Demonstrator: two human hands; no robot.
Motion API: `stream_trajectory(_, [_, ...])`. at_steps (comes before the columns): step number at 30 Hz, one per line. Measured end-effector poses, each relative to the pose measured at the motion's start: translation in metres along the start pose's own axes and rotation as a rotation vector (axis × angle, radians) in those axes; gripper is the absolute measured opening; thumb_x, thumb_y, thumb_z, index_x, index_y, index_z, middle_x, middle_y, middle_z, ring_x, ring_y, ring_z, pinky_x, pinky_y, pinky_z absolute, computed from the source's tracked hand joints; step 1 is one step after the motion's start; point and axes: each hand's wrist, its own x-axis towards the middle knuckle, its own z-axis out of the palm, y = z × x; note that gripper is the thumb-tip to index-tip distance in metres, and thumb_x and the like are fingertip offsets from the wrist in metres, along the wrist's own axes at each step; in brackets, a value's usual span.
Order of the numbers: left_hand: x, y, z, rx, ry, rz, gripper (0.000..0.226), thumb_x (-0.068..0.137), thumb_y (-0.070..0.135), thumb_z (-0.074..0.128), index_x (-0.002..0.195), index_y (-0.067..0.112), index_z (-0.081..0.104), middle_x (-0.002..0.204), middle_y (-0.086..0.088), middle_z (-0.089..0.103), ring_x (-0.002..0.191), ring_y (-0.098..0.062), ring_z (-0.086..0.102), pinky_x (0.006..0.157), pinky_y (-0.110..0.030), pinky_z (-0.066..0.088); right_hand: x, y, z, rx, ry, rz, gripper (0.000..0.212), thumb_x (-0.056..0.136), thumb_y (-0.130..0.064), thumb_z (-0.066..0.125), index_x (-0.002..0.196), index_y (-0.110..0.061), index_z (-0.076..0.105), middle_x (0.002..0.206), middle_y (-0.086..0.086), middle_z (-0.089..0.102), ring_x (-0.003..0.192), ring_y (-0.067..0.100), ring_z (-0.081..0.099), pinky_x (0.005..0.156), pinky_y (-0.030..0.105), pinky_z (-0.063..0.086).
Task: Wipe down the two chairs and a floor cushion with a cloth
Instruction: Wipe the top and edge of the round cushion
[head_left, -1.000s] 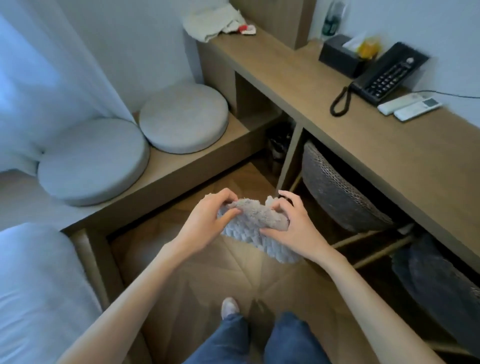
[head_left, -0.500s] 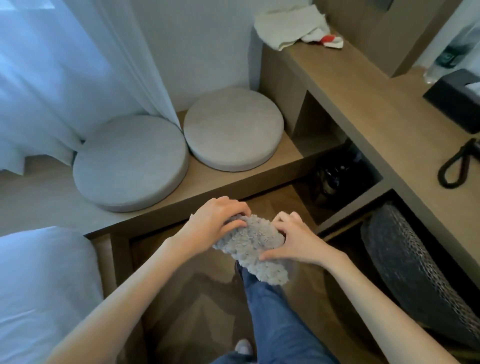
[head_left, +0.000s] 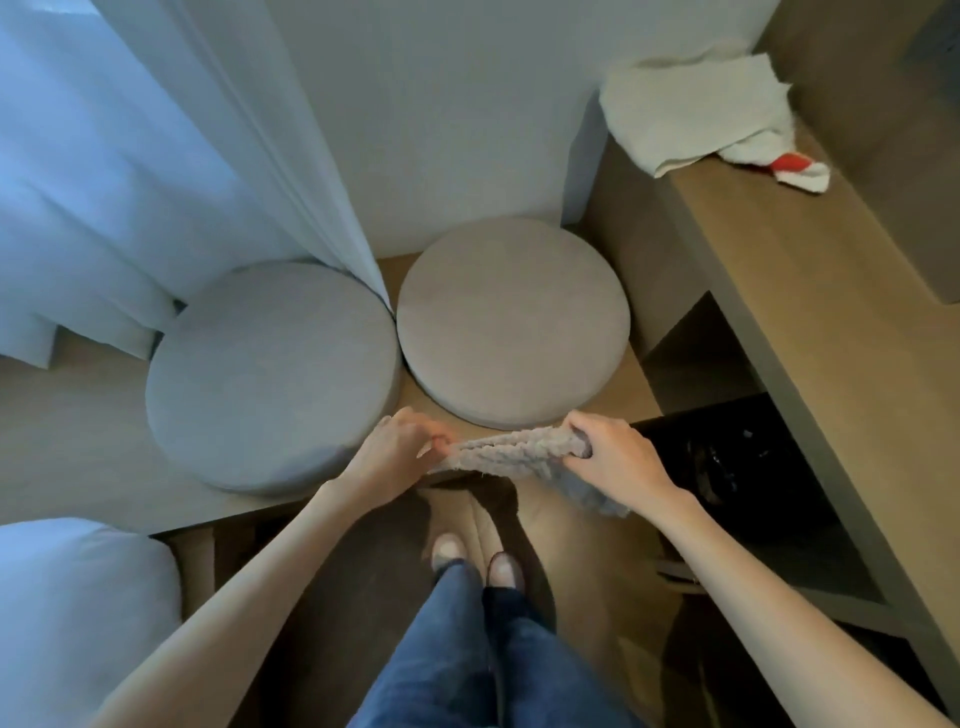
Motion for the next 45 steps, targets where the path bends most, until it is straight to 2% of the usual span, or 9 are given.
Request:
stream_trajectory(3, [0.045,-0.017,0.002,-0.027,-0.104,-0.091,0.019,0.098,0.024,0.049,0.107,0.017,0.064,0.111,0.004,0.058,0.104,-0.016,0.053,0.086,-0.027,0.041,0.044,0.009,-0.006,-0.022,0.007,0.046,0.01,0.09,-0.031,0.064,0.088,-0.029,0.054,0.082,-0.012,0.06,0.075,0.006,0.06,0.058,0.018,0.042])
stream_trajectory(10, [0.142,-0.043,0.013,-0.447,-0.167,-0.264,0.011,0.101,0.016,0.038,0.097,0.01,0.045,0.063,0.004,0.049,0.051,-0.008,0.046,0.052,-0.026,0.041,0.142,0.042,-0.008,0.208,0.031,0.34,0.023,0.086,-0.037,0.067,0.077,-0.021,0.054,0.071,-0.003,0.06,0.07,0.012,0.061,0.054,0.023,0.041])
stream_trajectory(13, [0.185,-0.048,0.025,-0.774,-0.212,-0.309,0.039,0.098,0.004,0.04,0.062,0.009,0.056,0.051,0.012,0.042,0.047,0.0,0.04,0.053,-0.012,0.036,0.179,0.06,-0.003,0.295,0.062,0.454,0.018,0.086,-0.031,0.069,0.085,-0.018,0.056,0.08,-0.001,0.062,0.081,0.016,0.062,0.065,0.026,0.045])
stream_trajectory(17, [0.235,-0.044,0.056,-1.016,-0.132,-0.592,0.019,0.102,0.021,0.041,0.086,0.017,0.049,0.082,-0.004,0.051,0.073,-0.011,0.049,0.065,-0.022,0.042,0.229,0.073,-0.003,0.298,0.221,0.562,0.019,0.085,-0.027,0.068,0.096,-0.017,0.056,0.086,-0.001,0.062,0.082,0.02,0.063,0.064,0.03,0.048])
stream_trajectory(22, [0.281,-0.043,0.099,-1.457,-0.149,-0.756,0.026,0.103,0.021,0.041,0.128,0.016,0.042,0.125,-0.008,0.054,0.115,-0.024,0.056,0.096,-0.036,0.044,0.282,0.085,0.013,0.246,0.356,0.368,0.026,0.086,-0.029,0.069,0.103,-0.026,0.049,0.098,-0.007,0.06,0.082,0.008,0.059,0.059,0.022,0.048])
stream_trajectory(26, [0.269,-0.067,0.138,-1.369,-0.144,-0.89,0.037,0.103,0.019,0.041,0.14,0.014,0.039,0.134,-0.003,0.048,0.115,-0.02,0.05,0.09,-0.029,0.039,0.301,0.109,0.059,0.222,-0.194,0.334,0.03,0.092,-0.045,0.058,0.114,-0.025,0.062,0.117,-0.004,0.063,0.106,0.015,0.058,0.089,0.039,0.05])
stream_trajectory(33, [0.254,-0.11,0.165,-1.009,0.083,-0.912,0.033,0.101,0.011,0.042,0.133,0.014,0.048,0.137,-0.002,0.051,0.112,-0.009,0.048,0.091,-0.024,0.038,0.332,0.145,0.113,0.095,0.22,0.211,0.03,0.095,-0.02,0.055,0.124,-0.019,0.06,0.144,0.006,0.041,0.131,0.025,0.033,0.101,0.037,0.04])
stream_trajectory(39, [0.31,-0.11,0.176,-0.779,0.145,-0.802,0.039,0.101,0.013,0.039,0.139,0.022,0.044,0.145,0.0,0.042,0.126,-0.013,0.042,0.097,-0.025,0.035,0.365,0.197,0.137,-0.205,-0.212,0.139,0.086,0.079,-0.05,0.07,0.148,-0.035,0.022,0.159,0.001,0.001,0.14,0.039,0.003,0.111,0.051,0.025])
stream_trajectory(45, [0.356,-0.117,0.183,-0.521,0.109,-0.751,0.049,0.099,0.009,0.043,0.145,0.024,0.038,0.158,-0.007,0.02,0.145,-0.031,0.015,0.117,-0.041,0.015,0.367,0.218,0.145,-0.19,-0.03,-0.03,0.065,0.07,-0.023,0.083,0.129,-0.021,0.056,0.138,0.015,0.04,0.109,0.039,0.036,0.088,0.051,0.05])
